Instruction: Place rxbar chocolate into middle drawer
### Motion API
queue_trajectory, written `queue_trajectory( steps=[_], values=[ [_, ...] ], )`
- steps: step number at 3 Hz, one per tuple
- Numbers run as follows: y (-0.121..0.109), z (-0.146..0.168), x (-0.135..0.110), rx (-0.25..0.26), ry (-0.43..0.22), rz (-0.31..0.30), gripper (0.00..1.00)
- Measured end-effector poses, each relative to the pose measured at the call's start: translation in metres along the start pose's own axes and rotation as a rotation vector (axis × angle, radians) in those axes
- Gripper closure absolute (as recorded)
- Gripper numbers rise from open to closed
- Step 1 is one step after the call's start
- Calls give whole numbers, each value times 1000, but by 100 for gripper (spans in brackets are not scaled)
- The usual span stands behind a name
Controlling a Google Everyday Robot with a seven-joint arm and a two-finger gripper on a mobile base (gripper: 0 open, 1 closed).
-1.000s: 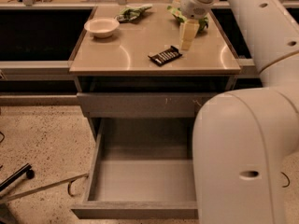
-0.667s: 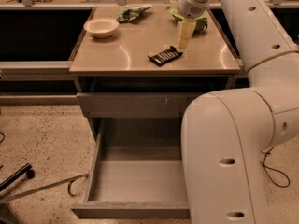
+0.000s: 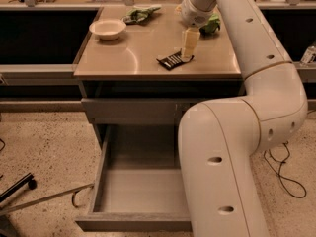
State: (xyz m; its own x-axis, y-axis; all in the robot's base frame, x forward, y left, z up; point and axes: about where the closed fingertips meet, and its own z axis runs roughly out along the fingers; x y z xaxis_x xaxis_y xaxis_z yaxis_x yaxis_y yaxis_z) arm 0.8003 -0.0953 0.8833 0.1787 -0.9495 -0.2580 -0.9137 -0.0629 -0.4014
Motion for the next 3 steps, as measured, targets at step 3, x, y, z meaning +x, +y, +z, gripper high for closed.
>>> queue_trajectory(
  steps=[3],
  values=[
    [13,36,-15,-91,-13,5,0]
  ],
)
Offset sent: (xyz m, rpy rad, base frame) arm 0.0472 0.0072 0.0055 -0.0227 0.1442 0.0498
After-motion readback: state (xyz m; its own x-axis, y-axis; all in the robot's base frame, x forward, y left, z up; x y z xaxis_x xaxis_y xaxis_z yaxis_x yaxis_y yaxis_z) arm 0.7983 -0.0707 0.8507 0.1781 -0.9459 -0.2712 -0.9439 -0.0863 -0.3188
